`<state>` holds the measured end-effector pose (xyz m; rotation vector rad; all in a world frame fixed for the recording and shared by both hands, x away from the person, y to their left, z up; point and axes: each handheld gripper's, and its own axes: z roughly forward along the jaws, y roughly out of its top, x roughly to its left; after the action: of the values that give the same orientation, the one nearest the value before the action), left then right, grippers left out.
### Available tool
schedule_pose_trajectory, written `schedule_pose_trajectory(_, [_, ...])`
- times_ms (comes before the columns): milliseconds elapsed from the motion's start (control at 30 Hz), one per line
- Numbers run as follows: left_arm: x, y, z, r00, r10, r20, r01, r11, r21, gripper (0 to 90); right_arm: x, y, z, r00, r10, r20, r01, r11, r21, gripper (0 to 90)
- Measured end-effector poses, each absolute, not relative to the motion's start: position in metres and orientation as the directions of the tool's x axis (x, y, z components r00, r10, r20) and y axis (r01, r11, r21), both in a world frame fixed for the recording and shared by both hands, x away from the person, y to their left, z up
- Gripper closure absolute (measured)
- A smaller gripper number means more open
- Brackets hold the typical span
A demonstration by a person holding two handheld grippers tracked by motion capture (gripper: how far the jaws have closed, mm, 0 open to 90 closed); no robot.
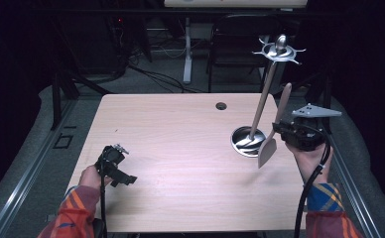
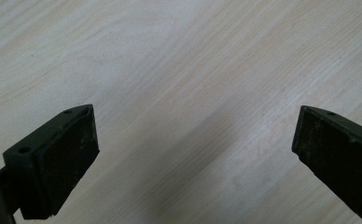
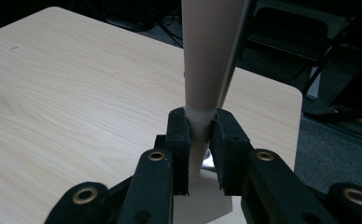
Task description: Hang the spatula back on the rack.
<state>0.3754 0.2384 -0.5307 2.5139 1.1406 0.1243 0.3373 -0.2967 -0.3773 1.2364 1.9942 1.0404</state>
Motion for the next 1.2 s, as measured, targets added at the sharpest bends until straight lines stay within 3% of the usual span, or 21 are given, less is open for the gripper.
schedule_pose_trajectory(767, [0.375,0.24,-0.531,0.664,0.744,-0.079,0.711,-0.595,0.374,0.4,0.354,-0.315,-0.367,-0.359,0.929,-0.09,0.482,0.267,0.835,78.0])
schedule_pose_trajectory(1200, [0.375,0.24,-0.532,0.662,0.745,-0.081,0.712,-0.593,0.375,0.4,0.368,-0.329,-0.358,-0.35,0.936,-0.05,0.493,0.229,0.839,78.1])
